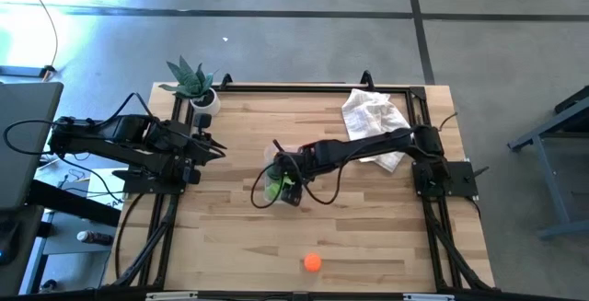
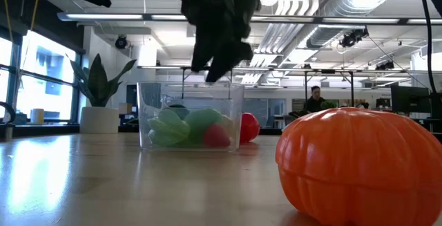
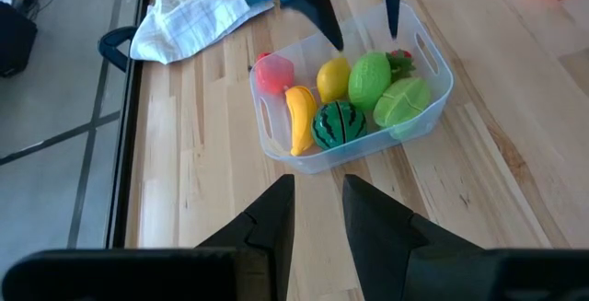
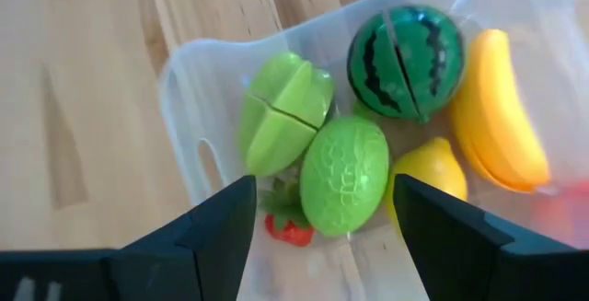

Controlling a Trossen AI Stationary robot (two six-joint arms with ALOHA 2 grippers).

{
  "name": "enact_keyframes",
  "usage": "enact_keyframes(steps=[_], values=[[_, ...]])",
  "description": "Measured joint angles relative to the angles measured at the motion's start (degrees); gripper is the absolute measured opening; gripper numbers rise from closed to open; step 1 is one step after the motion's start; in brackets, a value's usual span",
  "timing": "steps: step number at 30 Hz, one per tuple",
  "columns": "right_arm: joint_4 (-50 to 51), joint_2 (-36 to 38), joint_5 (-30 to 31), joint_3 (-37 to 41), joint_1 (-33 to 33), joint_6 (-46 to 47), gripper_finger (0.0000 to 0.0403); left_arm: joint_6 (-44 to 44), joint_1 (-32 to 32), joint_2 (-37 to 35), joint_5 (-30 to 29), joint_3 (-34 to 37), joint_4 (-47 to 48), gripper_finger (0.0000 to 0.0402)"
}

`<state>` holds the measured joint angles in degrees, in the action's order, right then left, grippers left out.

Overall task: Pick and placing Produce into tupperware
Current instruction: Put the tangerine into the bin

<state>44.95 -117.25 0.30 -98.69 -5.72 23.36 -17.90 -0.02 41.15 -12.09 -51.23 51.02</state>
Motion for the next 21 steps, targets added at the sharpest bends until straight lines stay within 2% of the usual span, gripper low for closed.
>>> enact_keyframes(steps=[7, 13, 17, 21], values=[[20.5, 0.0, 2.0, -16.0, -2.7, 8.8, 0.0248, 0.0, 0.0, 0.0, 0.0, 0.0, 0.0, 0.0085], [39.1, 0.2, 10.4, -27.7, -10.4, 23.5, 0.0248, 0.0, 0.0, 0.0, 0.0, 0.0, 0.0, 0.0085], [45.5, 0.2, 17.6, -29.6, -17.2, 34.1, 0.0248, 0.0, 0.0, 0.0, 0.0, 0.0, 0.0, 0.0085], [44.9, 0.2, 19.4, -27.4, -23.1, 41.7, 0.0248, 0.0, 0.0, 0.0, 0.0, 0.0, 0.0, 0.0085]])
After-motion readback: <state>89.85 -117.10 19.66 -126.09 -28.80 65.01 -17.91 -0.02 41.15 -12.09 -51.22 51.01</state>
